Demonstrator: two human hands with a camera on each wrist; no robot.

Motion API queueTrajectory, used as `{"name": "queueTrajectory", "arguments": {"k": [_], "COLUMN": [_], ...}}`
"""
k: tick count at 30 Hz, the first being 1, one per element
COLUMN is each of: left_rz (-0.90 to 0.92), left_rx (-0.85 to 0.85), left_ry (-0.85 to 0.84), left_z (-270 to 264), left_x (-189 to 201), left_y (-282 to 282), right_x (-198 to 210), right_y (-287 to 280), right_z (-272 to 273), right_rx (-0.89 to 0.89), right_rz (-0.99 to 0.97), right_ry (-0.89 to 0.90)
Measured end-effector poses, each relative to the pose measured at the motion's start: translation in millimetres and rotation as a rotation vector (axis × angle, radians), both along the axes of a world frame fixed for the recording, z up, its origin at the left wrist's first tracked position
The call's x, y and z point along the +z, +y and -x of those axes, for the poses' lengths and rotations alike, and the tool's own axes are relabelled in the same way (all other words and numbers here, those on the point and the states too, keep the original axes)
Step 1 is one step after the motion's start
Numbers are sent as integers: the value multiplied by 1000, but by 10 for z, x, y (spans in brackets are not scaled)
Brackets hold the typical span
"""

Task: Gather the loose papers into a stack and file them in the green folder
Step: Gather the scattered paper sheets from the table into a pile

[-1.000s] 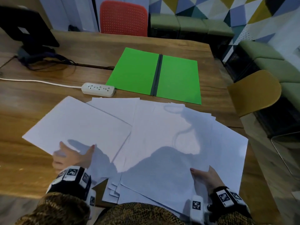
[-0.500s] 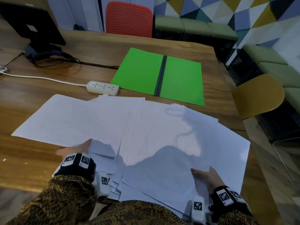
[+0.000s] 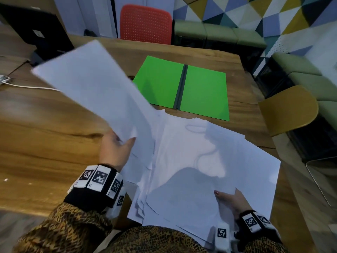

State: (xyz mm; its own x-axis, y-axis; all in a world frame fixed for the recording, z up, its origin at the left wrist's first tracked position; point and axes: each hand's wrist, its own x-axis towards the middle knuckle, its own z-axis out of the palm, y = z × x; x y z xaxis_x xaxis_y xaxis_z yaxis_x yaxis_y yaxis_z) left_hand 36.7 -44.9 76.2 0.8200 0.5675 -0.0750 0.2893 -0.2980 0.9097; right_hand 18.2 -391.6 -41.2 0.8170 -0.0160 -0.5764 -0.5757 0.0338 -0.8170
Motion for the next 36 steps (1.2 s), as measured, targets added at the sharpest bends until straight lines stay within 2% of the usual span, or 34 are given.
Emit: {"name": "queueTrajectory", "arguments": {"k": [7, 11, 16, 18, 21, 24, 27, 30, 32, 33, 34, 35, 36], "left_rz": [108, 162, 376, 363, 343, 174, -72, -20, 50, 74, 79, 191, 184], "left_rx": [-420, -562, -658, -677, -722, -683, -840, -826, -879, -882, -794, -701, -591], "left_ry": [-244, -328, -352, -274, -89, 74, 270, 499, 519, 414, 372, 331, 306], "left_z": [-24, -45, -88, -86, -87, -98, -100, -124, -152, -177, -151, -133, -134], "left_x": [585, 816, 851, 759, 415, 12, -334, -523, -638, -727, -695, -699, -737], "left_y": [-502, -685, -778, -781, -711, -581, -396, -238, -165, -126, -136, -161, -175], "right_x": [-14, 7, 73, 94, 36, 100, 176, 138, 149, 161, 168, 184, 186], "right_y": [11, 32, 64, 47, 32, 95, 102, 86, 76, 77, 82, 92, 90], "right_z": [-10, -5, 10, 2, 5, 16, 38, 32, 22, 17, 14, 16, 14], "right_rx": [-20, -39, -37, -22, -28, -30, -24, -21, -38, -37, -33, -14, -4], "right_rz": [-36, -38, -23, -2, 48, 74, -14, 28, 37, 35, 33, 29, 28], "right_ry": [23, 33, 32, 44, 33, 35, 58, 45, 49, 50, 55, 45, 42]}}
